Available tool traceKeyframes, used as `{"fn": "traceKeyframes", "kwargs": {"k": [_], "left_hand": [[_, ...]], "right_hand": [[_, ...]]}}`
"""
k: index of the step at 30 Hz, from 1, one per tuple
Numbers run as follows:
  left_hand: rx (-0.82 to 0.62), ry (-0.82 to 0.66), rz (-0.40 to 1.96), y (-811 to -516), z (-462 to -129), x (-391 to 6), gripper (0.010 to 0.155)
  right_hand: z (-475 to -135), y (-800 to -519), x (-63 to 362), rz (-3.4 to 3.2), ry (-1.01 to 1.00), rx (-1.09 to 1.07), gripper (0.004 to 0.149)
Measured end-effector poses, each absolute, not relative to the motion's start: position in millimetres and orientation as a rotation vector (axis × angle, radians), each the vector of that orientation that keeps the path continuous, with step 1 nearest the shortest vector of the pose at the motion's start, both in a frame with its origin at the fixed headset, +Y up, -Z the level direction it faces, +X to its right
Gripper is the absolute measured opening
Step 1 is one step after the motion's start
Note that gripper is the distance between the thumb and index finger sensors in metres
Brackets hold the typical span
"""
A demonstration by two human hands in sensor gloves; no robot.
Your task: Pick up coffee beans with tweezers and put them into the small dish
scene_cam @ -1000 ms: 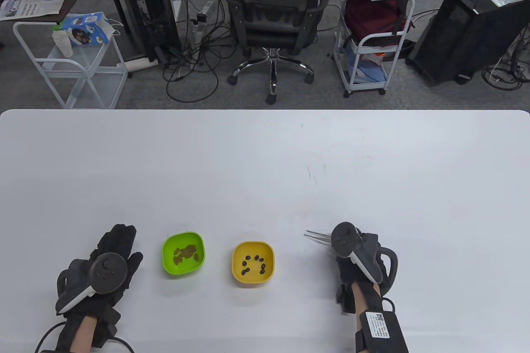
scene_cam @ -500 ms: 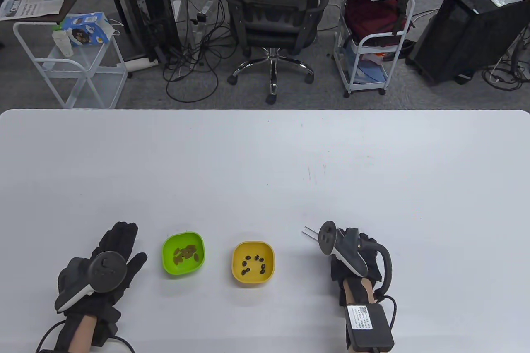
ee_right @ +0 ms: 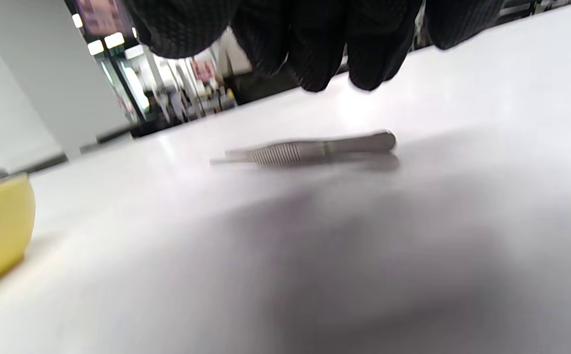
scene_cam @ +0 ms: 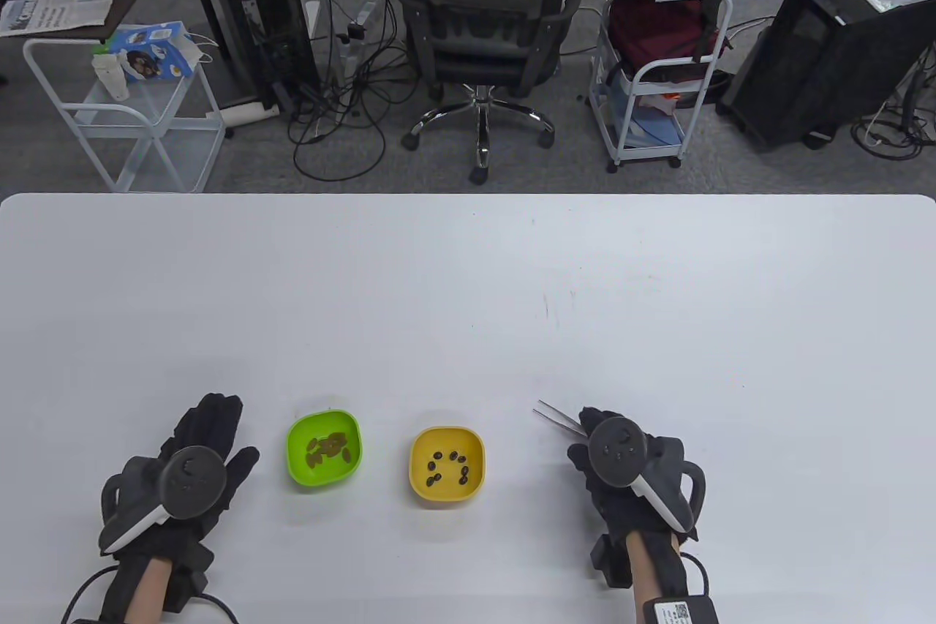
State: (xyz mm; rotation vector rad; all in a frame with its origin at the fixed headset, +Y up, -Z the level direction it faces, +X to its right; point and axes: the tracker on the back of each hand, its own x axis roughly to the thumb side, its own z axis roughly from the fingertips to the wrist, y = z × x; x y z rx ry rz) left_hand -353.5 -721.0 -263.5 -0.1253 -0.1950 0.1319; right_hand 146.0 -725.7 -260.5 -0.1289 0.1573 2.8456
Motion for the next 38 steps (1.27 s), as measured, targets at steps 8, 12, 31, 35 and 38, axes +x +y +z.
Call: {"fn": "traceKeyframes", "kwargs": {"k": [8,12,31,35,38], "left_hand": [[-0.125,-0.202,0.075,-723.8,-261.9,-348.0,0.079],[-0.132,-0.194,0.062,-724.7,-263.8,-347.5,0.081],[-0.109,-0.201,0.015,-720.6,-262.7,-340.6,0.083],[-0.116,-0.203,0.017,-720.3,-262.5,-339.8,0.084],[-0.113,-0.204,0.013,-719.9,-262.2,-339.5,0.083]], "right_hand": [[-258.3,-724.4,143.6,2.966,0.065,-0.132,0.073],[-259.6,-723.6,141.2,2.987,0.064,-0.118,0.078],[-261.3,-726.8,141.4,2.953,0.085,-0.102,0.077],[-261.3,-727.4,141.0,2.953,0.090,-0.103,0.077],[-261.0,-727.0,141.4,2.951,0.093,-0.109,0.076]]}}
